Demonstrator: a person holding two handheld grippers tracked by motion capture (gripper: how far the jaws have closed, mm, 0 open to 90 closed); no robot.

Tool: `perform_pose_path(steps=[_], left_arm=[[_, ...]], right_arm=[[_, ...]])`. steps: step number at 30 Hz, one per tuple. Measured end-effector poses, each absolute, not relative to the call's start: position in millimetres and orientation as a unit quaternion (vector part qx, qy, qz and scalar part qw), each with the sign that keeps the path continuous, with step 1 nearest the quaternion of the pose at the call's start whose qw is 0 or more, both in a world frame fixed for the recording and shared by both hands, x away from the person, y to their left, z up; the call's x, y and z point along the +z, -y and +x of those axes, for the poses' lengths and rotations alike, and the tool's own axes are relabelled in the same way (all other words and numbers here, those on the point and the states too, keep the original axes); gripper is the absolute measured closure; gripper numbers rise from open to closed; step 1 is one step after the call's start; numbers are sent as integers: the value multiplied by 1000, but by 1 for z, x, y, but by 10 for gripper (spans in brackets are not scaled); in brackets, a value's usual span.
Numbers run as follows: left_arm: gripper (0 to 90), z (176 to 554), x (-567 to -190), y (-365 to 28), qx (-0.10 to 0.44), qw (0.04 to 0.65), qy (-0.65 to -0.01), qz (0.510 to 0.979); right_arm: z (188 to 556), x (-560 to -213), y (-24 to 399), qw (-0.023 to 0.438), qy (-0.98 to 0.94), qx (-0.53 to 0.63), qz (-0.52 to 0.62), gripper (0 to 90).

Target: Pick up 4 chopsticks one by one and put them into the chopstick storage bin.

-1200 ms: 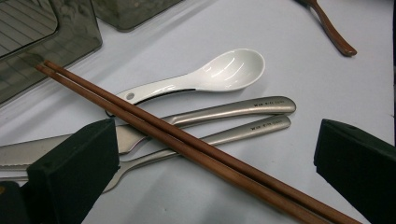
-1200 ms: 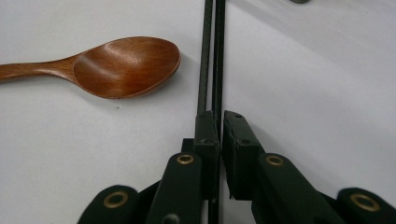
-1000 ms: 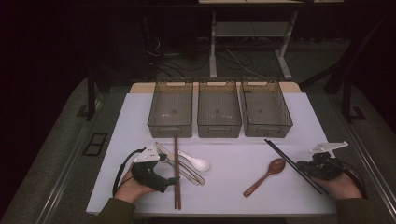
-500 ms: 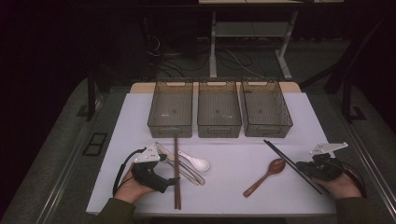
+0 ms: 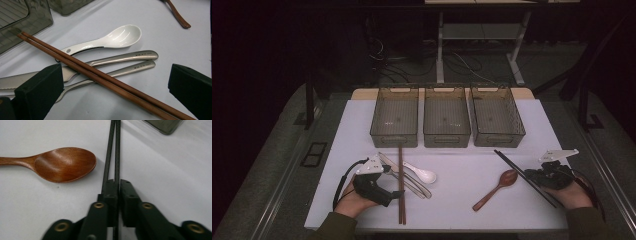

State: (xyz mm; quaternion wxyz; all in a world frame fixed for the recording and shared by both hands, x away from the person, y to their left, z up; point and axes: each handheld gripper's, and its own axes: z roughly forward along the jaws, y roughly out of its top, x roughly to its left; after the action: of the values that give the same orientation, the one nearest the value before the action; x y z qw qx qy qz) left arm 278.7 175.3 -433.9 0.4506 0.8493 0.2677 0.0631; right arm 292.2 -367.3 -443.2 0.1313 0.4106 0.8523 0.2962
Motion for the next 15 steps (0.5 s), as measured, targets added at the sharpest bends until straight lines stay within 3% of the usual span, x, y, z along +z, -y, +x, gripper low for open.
perform_pose_path(steps=[15], left_arm=[[0, 279, -434, -175, 64, 453, -266, 848]], right_arm=[[291, -438, 383, 121, -838, 324, 423, 858]])
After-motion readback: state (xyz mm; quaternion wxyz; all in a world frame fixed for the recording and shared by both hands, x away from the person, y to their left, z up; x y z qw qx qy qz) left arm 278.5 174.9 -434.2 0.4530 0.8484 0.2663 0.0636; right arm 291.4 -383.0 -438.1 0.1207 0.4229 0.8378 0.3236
